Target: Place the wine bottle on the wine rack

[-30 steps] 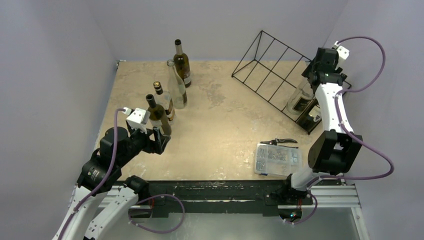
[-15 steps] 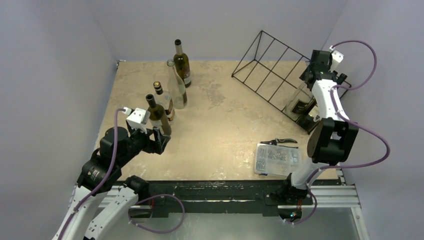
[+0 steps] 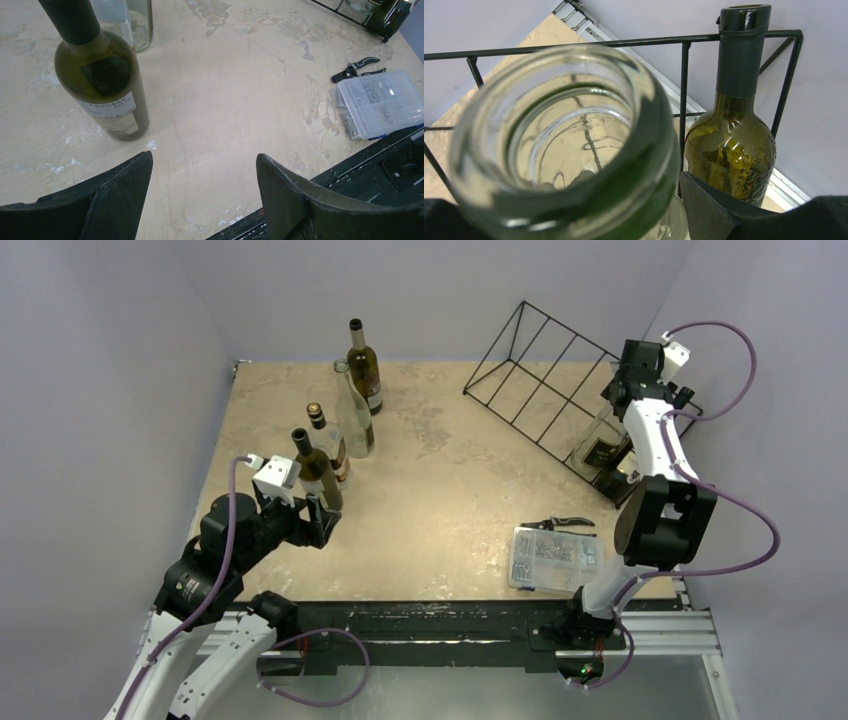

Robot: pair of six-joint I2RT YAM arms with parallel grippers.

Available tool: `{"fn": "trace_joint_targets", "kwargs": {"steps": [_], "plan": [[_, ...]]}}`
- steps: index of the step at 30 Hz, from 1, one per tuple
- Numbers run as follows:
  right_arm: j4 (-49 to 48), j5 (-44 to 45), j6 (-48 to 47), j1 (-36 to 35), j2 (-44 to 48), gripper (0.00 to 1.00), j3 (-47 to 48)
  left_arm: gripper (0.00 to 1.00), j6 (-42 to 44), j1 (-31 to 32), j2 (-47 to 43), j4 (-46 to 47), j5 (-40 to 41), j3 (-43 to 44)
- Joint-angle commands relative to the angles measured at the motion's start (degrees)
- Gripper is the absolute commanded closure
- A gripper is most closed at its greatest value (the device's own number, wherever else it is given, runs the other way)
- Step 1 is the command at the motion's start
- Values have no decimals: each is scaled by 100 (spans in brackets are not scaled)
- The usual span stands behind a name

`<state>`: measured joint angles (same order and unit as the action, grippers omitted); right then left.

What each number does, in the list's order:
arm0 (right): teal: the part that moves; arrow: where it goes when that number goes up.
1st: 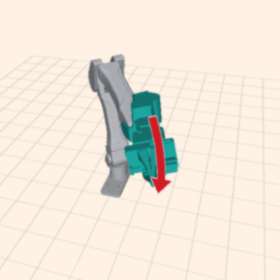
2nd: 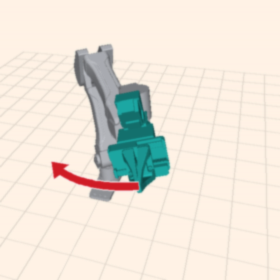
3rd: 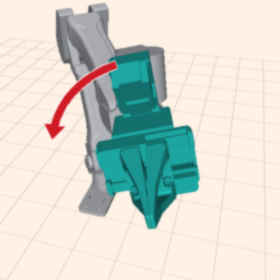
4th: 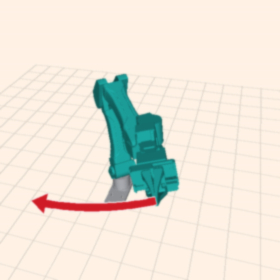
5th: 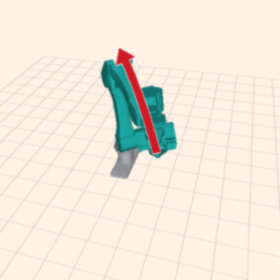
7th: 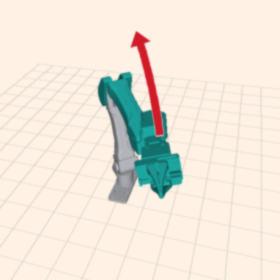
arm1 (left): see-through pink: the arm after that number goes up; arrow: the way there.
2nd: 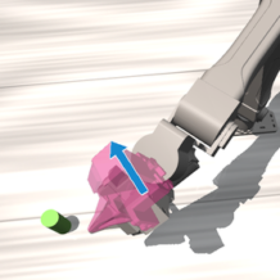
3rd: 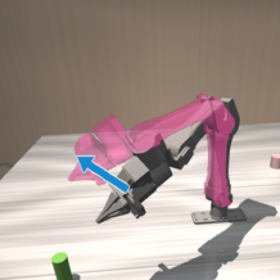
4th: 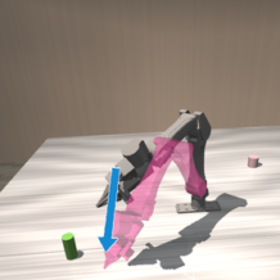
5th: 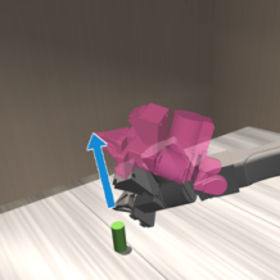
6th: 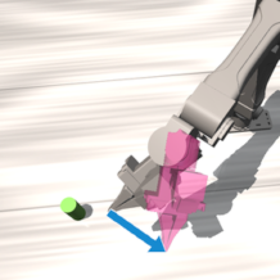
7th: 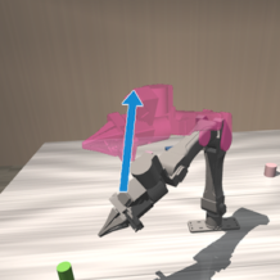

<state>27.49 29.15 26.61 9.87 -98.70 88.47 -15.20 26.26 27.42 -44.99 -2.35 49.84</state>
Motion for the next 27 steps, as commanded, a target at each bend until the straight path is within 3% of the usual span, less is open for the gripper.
{"fn": "trace_joint_targets", "kwargs": {"steps": [1,11,21,27], "plan": [[-663,232,220,6,61,100,421,25,140,-16,27,250,7,-9],[-640,91,279,6,-213,100,472,25,140,-16,45,261,22,-5],[-576,113,292,6,-459,77,522,25,140,-16,69,248,33,-8],[-508,205,294,9,-607,51,606,25,138,-16,68,248,57,-2]]}}
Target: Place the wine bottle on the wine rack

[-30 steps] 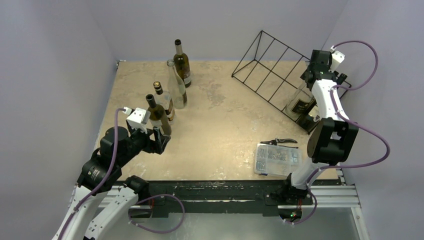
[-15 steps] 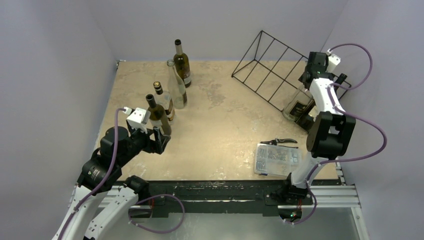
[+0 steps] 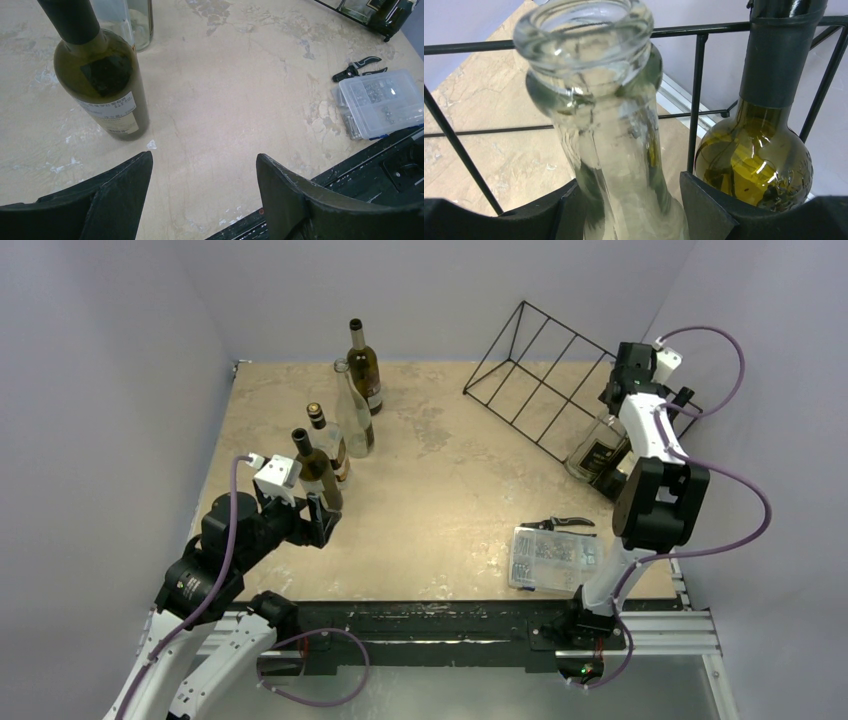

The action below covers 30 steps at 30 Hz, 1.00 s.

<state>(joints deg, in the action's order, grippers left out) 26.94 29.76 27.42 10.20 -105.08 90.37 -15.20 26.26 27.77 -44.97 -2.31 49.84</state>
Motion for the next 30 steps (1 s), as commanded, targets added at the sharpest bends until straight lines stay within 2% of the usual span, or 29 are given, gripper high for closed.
{"fn": "trace_joint_targets", "kwargs": {"steps": [1,13,21,30], "plan": [[-420,185,224,-26,5,46,439,25,136,-16,35,249,57,-7],[-326,215,238,-26,-165,25,608,25,140,-16,57,252,55,-1],[-163,359,172,-31,-144,22,714,25,140,-16,51,247,47,3],[-177,259,107,-91,363,21,470,25,139,-25,23,251,2,-1]]}}
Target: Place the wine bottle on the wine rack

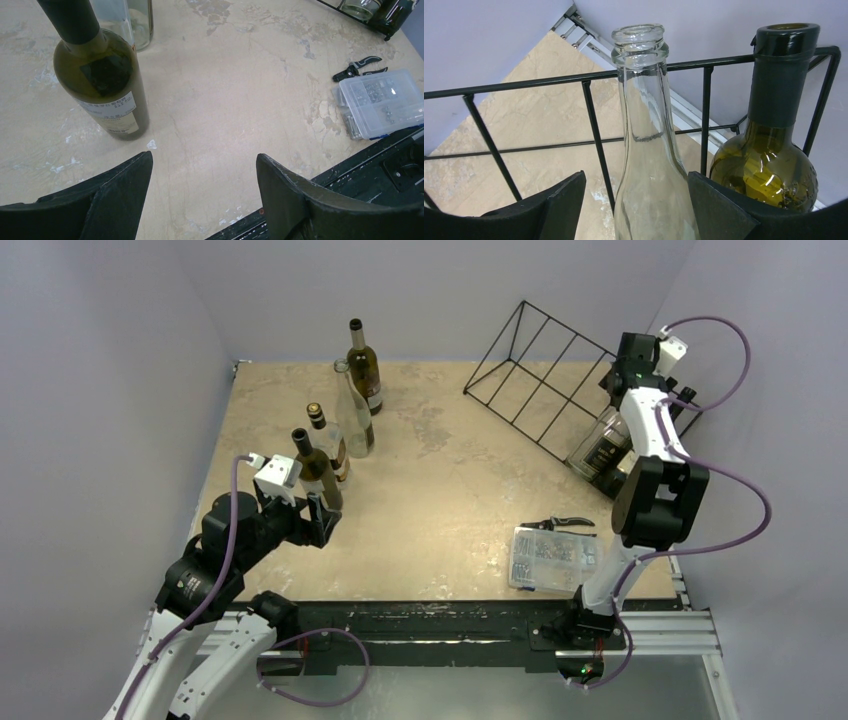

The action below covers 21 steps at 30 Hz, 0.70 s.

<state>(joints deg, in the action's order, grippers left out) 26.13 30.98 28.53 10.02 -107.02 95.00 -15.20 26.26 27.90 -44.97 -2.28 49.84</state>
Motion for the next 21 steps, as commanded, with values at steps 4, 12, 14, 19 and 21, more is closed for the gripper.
{"fn": "trace_joint_targets", "kwargs": {"steps": [4,12,14,19,21], "plan": [[-100,108,-49,-176,788,21,-151,25,140,-32,20,243,0,-1],[-541,135,-312,-765,1227,21,-776,24,82,-42,66,215,41,14],[-613,183,-438,-1090,1264,20,-872,24,55,-57,66,223,48,2],[-1027,-235,-933,-1902,1403,20,-1287,24,15,-68,115,242,87,-17],[-1117,-329,-1101,-2246,1440,20,-1406,20,4,-77,151,238,119,-10]]}}
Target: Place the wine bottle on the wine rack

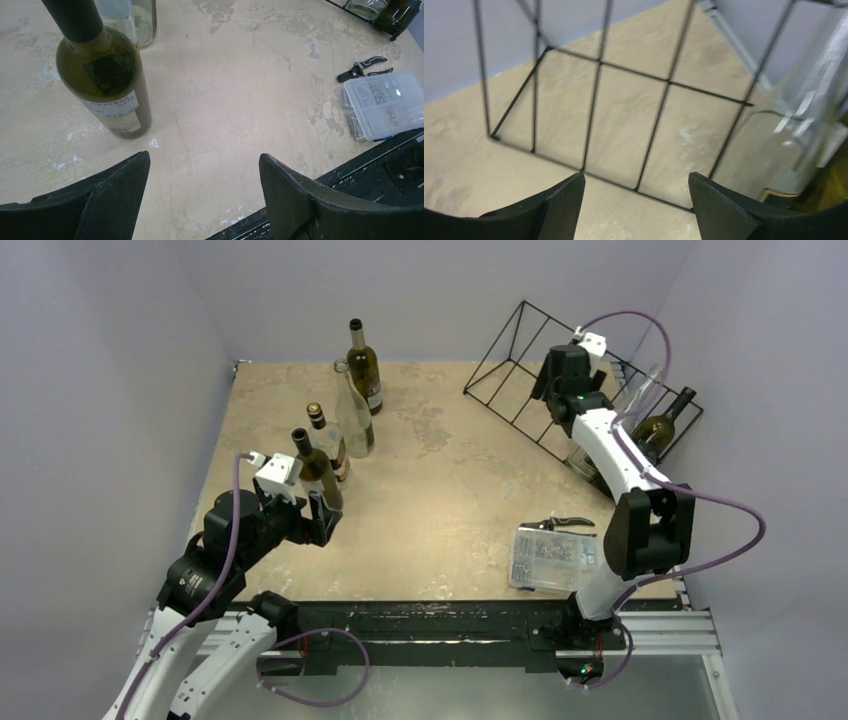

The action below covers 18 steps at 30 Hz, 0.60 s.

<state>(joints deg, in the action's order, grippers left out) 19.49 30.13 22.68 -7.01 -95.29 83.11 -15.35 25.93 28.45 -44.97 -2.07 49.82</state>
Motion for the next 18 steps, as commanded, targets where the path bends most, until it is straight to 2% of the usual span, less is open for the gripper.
{"fn": "trace_joint_targets", "kwargs": {"steps": [1,6,11,18], "plan": [[-465,-271,-567,-723,273,20,-263,18,16,-44,106,241,115,-3],[-626,-883,-618,-1430,432,20,-693,13,-11,-66,109,280,189,-31],[-1227,-1311,-489,-1994,915,20,-1566,7,-37,-80,117,311,352,-53],[-1867,-1553,-480,-2298,1715,20,-2646,3,-63,-88,183,337,524,-85]]}}
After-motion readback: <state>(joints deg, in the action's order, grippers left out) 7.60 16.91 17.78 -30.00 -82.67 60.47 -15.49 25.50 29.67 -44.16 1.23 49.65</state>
